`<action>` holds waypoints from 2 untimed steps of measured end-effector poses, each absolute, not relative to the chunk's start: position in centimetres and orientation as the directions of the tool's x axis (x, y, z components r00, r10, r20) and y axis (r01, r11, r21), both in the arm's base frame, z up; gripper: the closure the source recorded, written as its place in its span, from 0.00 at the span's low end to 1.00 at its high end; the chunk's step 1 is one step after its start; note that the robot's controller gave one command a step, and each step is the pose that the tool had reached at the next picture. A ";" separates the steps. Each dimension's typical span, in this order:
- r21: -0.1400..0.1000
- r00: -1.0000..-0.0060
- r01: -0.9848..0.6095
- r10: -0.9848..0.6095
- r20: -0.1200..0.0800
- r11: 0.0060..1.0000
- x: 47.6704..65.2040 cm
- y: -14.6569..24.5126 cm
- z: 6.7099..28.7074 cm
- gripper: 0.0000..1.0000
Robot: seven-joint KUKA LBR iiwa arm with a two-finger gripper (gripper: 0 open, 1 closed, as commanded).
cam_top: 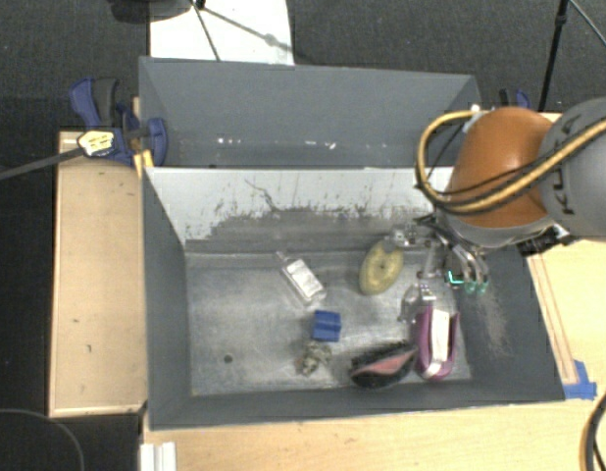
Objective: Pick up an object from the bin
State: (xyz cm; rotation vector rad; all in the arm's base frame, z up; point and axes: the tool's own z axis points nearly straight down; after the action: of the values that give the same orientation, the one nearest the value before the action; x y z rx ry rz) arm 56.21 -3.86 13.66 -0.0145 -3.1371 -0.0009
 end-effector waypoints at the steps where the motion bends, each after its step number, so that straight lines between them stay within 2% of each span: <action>1: 0.002 -0.986 0.167 0.167 -0.002 0.986 59.2 0.2 7.9 0.00; 2: 0.006 -0.984 0.180 0.180 0.001 0.984 59.1 -3.9 7.3 0.00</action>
Offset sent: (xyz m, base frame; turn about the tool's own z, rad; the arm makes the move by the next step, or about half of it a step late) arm 0.0296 0.0394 -0.0583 0.1605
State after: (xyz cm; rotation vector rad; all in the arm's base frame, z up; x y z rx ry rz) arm 59.10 -3.89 7.30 -0.2841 -3.1278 -0.0100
